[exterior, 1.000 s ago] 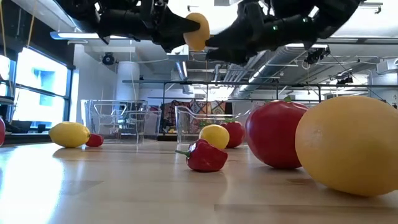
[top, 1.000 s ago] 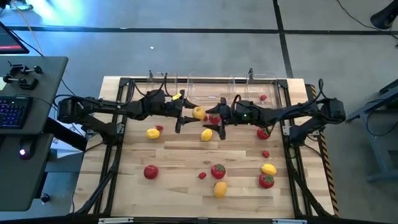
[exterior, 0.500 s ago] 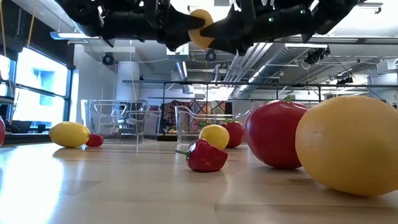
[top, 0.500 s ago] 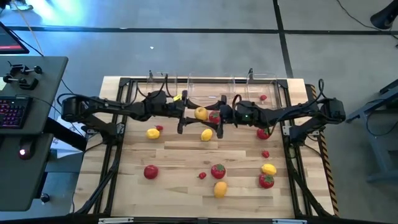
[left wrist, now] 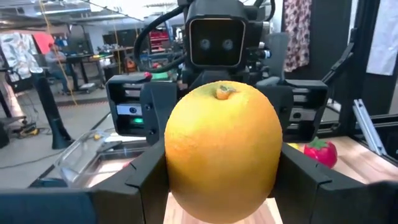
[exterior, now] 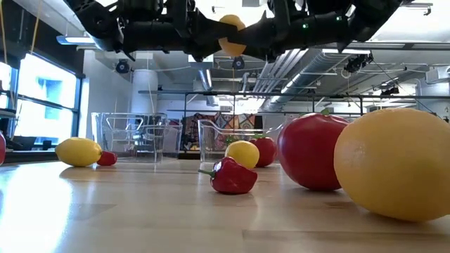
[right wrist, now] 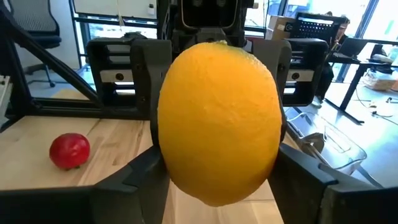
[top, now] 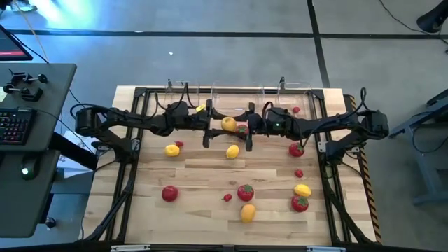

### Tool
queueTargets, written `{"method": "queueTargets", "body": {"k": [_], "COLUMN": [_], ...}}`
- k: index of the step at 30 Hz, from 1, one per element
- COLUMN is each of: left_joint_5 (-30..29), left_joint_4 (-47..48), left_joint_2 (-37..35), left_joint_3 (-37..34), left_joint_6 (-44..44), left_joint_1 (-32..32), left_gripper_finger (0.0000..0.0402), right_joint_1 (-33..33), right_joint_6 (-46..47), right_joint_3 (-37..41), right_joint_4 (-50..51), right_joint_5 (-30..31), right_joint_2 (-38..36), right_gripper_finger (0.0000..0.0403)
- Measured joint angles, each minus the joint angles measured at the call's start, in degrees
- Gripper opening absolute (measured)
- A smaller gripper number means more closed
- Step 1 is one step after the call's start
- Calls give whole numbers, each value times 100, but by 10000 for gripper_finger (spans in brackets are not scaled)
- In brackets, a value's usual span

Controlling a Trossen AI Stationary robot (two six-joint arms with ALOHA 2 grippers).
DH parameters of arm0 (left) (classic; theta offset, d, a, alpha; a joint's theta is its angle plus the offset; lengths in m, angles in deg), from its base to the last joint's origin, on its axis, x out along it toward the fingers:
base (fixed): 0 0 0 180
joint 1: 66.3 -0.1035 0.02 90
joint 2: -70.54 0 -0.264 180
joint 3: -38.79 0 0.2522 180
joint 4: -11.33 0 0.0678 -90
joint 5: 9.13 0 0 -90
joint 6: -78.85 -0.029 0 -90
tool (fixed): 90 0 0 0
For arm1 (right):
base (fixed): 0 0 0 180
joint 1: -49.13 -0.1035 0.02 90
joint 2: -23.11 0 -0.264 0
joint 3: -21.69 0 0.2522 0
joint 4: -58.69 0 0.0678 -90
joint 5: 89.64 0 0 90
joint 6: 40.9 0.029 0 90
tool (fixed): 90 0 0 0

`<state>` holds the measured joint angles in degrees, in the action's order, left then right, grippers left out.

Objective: Sort produce into baskets
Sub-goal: Put the yellow lemon into the center transparent bin

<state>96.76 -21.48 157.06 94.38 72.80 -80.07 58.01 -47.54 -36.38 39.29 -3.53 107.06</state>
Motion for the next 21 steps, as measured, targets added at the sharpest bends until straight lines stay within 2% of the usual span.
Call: {"method": "queueTargets", "body": {"k": [4, 12, 18, 21], "left_joint_5": [-149, -663, -1498, -1673], "left_joint_4": [53, 86, 680, 1019], "left_joint_2": [0, -45, -419, -692], "left_joint_3": [8, 11, 31, 26], "left_joint_6": [-2, -39, -764, -1043], "left_joint_1": [-25, -3, 49, 96], "left_gripper_finger": [209, 264, 272, 273], "right_joint_1": [98, 278, 292, 340], "right_joint_6": [1, 78, 36, 63], "right_joint_3": [0, -4, 2, 2], "right_joint_4": [24, 86, 296, 299], "right_joint_5": [-96, -51, 322, 385], "right_joint_2": [3, 5, 16, 16], "right_gripper_finger": [218, 218, 218, 218]}}
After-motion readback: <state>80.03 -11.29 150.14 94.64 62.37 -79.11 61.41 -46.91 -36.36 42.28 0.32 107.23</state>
